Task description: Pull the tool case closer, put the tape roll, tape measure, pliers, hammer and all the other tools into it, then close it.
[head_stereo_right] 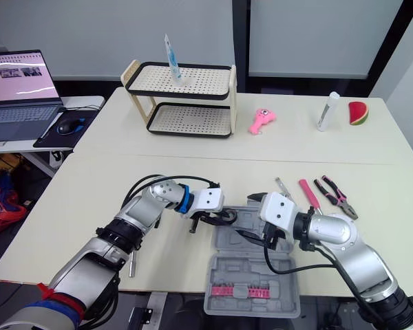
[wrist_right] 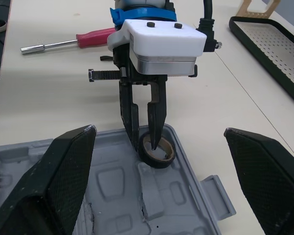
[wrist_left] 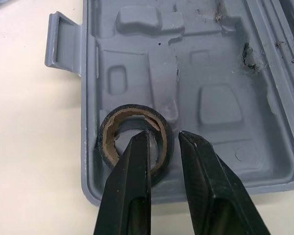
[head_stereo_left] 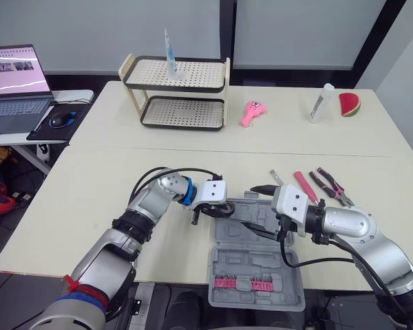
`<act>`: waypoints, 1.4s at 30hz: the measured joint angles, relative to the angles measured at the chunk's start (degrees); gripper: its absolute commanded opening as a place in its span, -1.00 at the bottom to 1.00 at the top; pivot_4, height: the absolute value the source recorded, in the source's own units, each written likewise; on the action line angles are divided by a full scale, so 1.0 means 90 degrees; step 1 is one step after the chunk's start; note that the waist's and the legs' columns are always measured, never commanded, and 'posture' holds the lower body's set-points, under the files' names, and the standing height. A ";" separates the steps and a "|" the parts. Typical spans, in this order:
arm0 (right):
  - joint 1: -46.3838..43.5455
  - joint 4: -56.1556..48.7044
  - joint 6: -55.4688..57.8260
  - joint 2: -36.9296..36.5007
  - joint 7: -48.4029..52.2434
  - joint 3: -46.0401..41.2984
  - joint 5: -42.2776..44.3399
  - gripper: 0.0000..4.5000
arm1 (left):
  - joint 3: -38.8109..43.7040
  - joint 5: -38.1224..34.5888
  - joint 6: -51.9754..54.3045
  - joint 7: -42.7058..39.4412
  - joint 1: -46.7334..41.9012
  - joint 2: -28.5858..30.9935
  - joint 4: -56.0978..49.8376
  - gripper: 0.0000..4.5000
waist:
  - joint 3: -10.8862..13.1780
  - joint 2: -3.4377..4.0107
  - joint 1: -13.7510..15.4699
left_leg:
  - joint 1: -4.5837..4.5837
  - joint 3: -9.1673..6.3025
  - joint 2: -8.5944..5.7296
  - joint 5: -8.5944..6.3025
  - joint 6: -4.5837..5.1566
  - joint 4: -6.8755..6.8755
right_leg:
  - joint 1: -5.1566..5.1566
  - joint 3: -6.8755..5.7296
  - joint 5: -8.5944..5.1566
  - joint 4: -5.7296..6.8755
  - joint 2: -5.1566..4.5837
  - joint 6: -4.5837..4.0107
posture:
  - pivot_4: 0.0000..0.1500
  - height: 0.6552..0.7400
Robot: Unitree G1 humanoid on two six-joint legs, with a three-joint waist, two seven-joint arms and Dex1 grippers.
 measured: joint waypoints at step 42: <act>-0.0058 0.0138 -0.0091 0.0003 0.0105 0.0009 -0.0057 1.00 | -0.0020 0.0207 -0.0058 0.0134 0.0039 -0.0046 0.0039 -0.89 | 0.0000 0.0000 0.0000 | 0.0000 0.0000 -0.0001 0.0000 -0.0001 0.0000 | -0.0001 -0.0001 0.0000 0.0004 -0.0001 0.0000 | 1.00 1.00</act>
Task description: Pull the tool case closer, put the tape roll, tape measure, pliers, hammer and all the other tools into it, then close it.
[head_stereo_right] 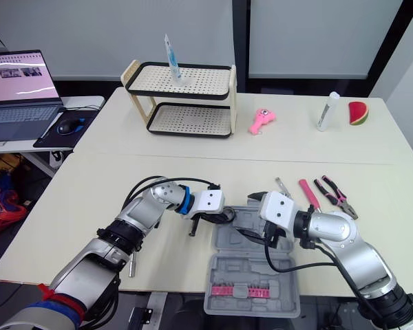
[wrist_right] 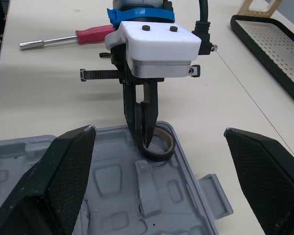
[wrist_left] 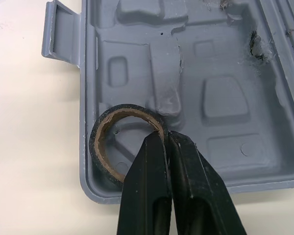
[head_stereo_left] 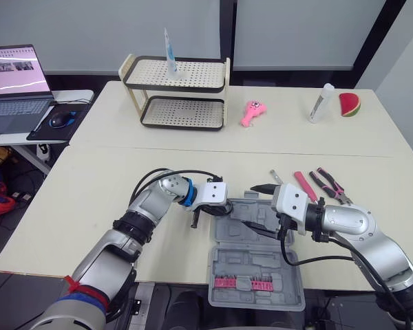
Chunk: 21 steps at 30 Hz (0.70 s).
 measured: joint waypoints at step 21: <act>0.0010 0.0002 -0.0005 0.0001 0.0025 -0.0007 -0.0003 1.00 | 0.0963 -0.1220 -0.0316 0.0062 0.0454 -0.0392 -0.0090 -0.30 | 0.0000 0.0000 0.0001 | 0.0000 0.0000 0.0000 0.0000 -0.0001 0.0001 | 0.0000 -0.0001 0.0000 0.0001 -0.0003 0.0000 | 1.00 1.00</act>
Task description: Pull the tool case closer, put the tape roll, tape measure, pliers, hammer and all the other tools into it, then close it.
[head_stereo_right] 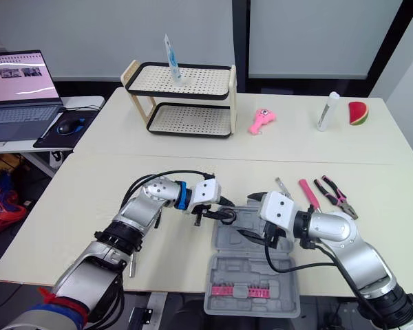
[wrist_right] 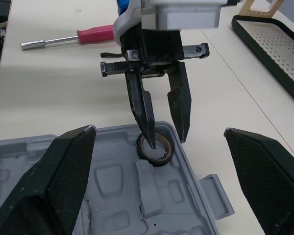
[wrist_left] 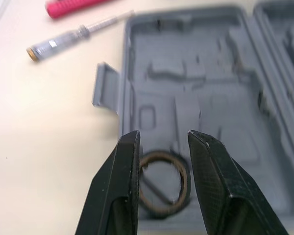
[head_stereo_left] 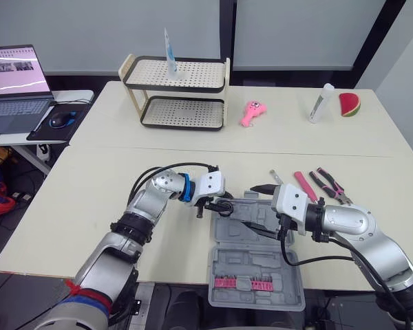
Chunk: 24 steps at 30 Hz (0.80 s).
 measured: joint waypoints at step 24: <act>0.0078 -0.0039 0.0007 -0.0090 0.0014 -0.0086 0.0029 1.00 | 0.0046 0.0407 -0.1030 0.0673 -0.0087 -0.0278 0.1767 -0.30 | -0.0007 -0.0007 0.0008 | 0.0001 -0.0002 -0.0009 0.0000 0.0000 0.0013 | 0.0004 -0.0003 0.0000 0.0009 -0.0006 0.0000 | 1.00 1.00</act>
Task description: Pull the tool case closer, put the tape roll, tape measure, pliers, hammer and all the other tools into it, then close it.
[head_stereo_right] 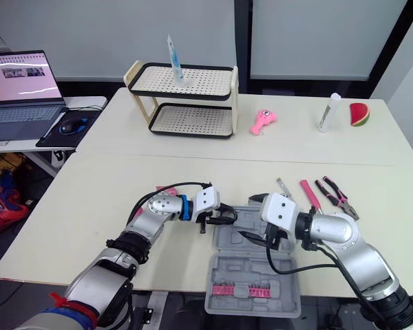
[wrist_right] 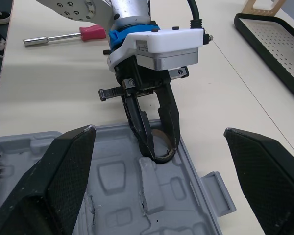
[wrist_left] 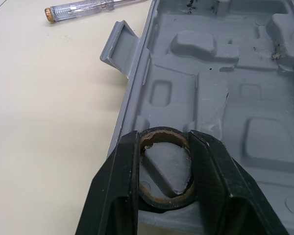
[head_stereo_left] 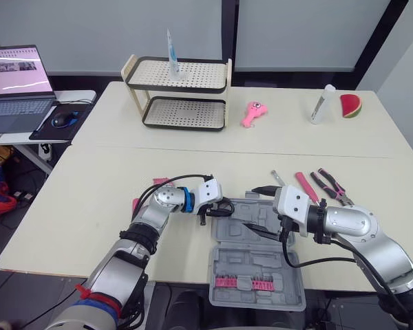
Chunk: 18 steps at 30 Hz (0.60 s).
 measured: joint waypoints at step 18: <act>0.1130 0.2828 -0.1267 -0.2212 0.2234 -0.3670 0.1075 1.00 | 0.2803 -0.1906 0.1875 -0.1956 0.1551 0.4681 -0.1172 1.00 | 0.0007 0.0013 -0.0006 | 0.0013 0.0017 0.0016 -0.0017 0.0030 -0.0021 | 0.0001 0.0007 0.0000 -0.0009 0.0005 0.0000 | 1.00 1.00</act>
